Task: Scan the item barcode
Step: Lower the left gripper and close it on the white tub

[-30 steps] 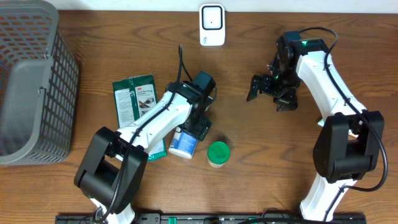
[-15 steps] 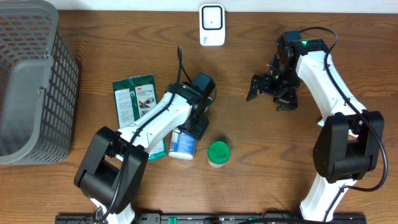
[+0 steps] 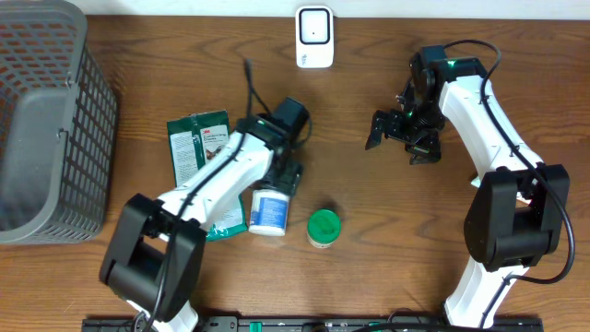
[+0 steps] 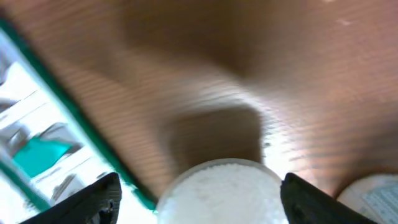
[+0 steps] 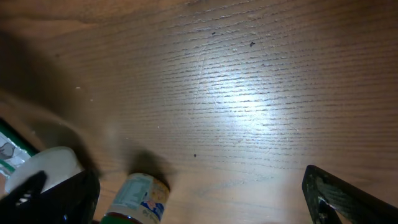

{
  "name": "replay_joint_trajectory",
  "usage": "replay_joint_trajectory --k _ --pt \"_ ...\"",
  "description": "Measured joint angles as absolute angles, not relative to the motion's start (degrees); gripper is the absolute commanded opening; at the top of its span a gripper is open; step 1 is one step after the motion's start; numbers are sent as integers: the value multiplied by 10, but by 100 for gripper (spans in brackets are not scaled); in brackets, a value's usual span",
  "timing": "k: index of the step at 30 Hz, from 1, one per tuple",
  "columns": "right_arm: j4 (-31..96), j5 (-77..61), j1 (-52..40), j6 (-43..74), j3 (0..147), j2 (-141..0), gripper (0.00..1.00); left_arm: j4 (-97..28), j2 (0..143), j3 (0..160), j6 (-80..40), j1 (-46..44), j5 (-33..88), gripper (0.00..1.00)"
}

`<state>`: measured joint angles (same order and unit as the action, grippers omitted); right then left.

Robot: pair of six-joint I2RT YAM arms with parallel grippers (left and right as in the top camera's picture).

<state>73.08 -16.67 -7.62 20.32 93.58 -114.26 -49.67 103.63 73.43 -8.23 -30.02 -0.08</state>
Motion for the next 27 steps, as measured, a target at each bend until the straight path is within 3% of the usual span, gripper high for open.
replay_joint_trajectory --k 3,12,27 --pt "732 -167 -76 203 936 -1143 99 -508 1035 734 -116 -288 -6 90" --pt "726 -167 -76 203 936 -1143 99 -515 1035 699 -151 -288 35 91" --pt "721 -167 -76 203 936 -1143 99 -566 1028 748 -107 -271 74 95"
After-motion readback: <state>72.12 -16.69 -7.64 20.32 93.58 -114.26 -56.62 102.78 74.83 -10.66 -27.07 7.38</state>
